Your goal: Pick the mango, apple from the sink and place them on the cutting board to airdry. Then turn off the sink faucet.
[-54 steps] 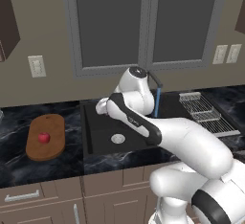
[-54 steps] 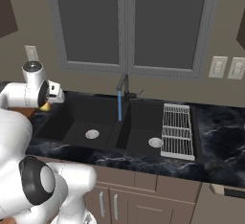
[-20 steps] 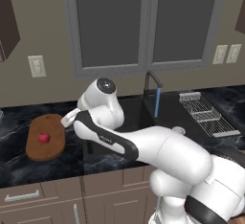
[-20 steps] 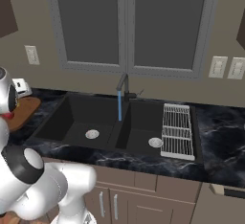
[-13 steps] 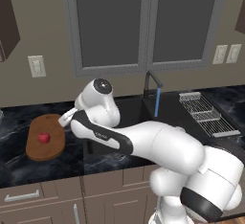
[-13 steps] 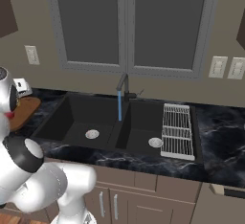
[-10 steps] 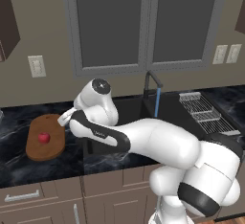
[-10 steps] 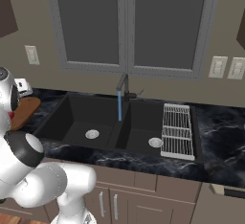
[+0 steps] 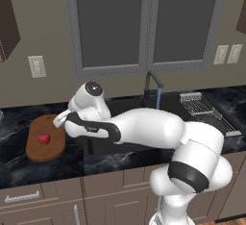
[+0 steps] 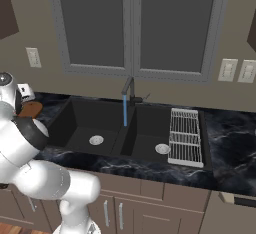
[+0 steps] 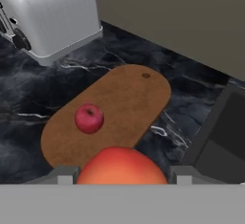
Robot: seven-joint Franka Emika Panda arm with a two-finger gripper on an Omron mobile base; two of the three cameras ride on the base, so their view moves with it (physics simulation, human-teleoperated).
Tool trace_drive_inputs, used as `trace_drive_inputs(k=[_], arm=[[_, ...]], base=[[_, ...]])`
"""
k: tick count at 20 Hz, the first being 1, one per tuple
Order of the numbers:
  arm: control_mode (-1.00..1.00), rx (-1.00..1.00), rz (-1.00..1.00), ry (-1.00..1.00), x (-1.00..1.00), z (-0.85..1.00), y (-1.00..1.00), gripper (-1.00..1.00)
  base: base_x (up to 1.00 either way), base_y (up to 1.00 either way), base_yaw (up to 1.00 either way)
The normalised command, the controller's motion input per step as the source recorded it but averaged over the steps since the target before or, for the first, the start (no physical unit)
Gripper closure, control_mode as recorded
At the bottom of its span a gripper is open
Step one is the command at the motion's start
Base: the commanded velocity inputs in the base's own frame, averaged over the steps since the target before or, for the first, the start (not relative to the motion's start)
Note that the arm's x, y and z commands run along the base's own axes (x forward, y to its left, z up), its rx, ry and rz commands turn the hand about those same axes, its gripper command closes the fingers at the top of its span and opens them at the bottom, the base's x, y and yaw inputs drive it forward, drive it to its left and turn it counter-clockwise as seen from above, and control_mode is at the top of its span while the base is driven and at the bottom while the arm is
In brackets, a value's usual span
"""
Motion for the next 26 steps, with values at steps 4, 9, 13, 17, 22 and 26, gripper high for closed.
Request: trace_drive_inputs(k=[4,9,13,17,22,26], arm=[[-1.0,-0.01,0.0,0.02,0.22,-0.13,0.17,1.0],[-1.0,-0.01,0.0,0.02,0.23,-0.14,0.14,1.0],[-1.0,-0.01,0.0,0.01,0.26,-0.19,0.13,1.0],[-1.0,0.0,0.0,0.01,0.24,-0.19,0.14,1.0],[-1.0,0.0,0.0,0.0,0.22,-0.17,0.17,1.0],[-1.0,-0.01,0.0,0.0,0.19,-0.11,0.25,1.0]], base=[[0.0,0.0,0.0],[0.0,0.0,0.0],[0.0,0.0,0.0],[0.0,0.0,0.0],[0.0,0.0,0.0],[0.0,0.0,0.0]])
